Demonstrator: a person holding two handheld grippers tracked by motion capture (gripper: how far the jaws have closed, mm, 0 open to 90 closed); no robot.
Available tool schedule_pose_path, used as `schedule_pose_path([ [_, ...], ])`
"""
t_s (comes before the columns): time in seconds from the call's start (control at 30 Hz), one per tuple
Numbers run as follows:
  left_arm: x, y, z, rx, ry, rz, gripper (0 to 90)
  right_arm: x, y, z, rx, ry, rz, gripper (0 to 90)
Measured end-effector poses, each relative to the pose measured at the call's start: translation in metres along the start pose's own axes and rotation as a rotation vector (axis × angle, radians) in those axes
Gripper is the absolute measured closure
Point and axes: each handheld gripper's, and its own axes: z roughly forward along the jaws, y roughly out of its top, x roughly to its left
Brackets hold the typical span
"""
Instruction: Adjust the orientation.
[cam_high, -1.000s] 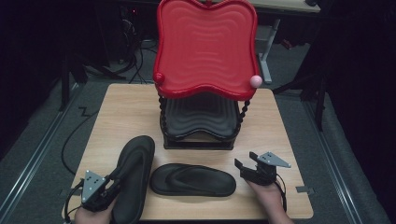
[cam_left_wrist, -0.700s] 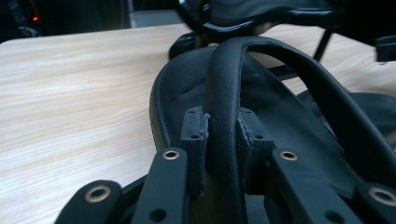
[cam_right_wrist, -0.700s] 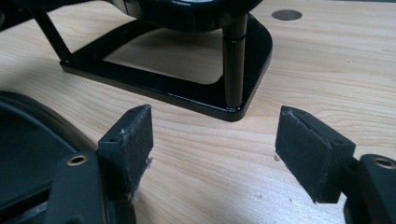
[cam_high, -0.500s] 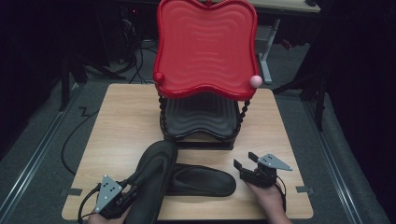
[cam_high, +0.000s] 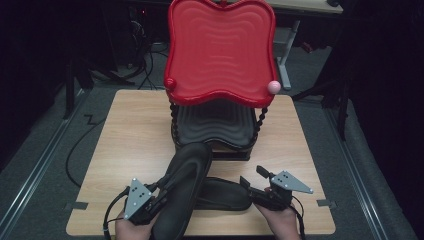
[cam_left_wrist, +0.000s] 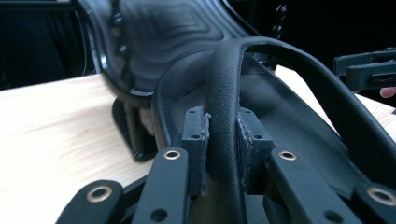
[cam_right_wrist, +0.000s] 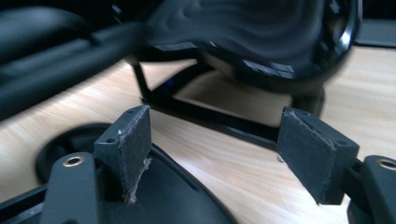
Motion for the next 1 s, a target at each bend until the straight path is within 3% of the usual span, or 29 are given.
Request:
schedule_pose_path([
  [0.37, -0.021, 0.022, 0.045, 0.004, 0.007, 0.064, 76.4, 0.039, 0.028, -0.006, -0.088, 0.092, -0.023, 29.8],
  [0.7, -0.02, 0.032, 0.071, -0.025, 0.068, 0.053, 76.7, 0.065, 0.035, 0.015, -0.068, 0.145, -0.043, 33.1],
  [0.8, -0.016, 0.037, 0.075, -0.046, 0.089, 0.037, 76.6, 0.065, 0.035, 0.026, -0.059, 0.121, -0.058, 41.9],
  [1.0, -0.006, 0.043, 0.098, -0.054, 0.139, 0.047, 76.0, 0.051, 0.04, 0.048, -0.059, 0.109, -0.07, 73.3],
])
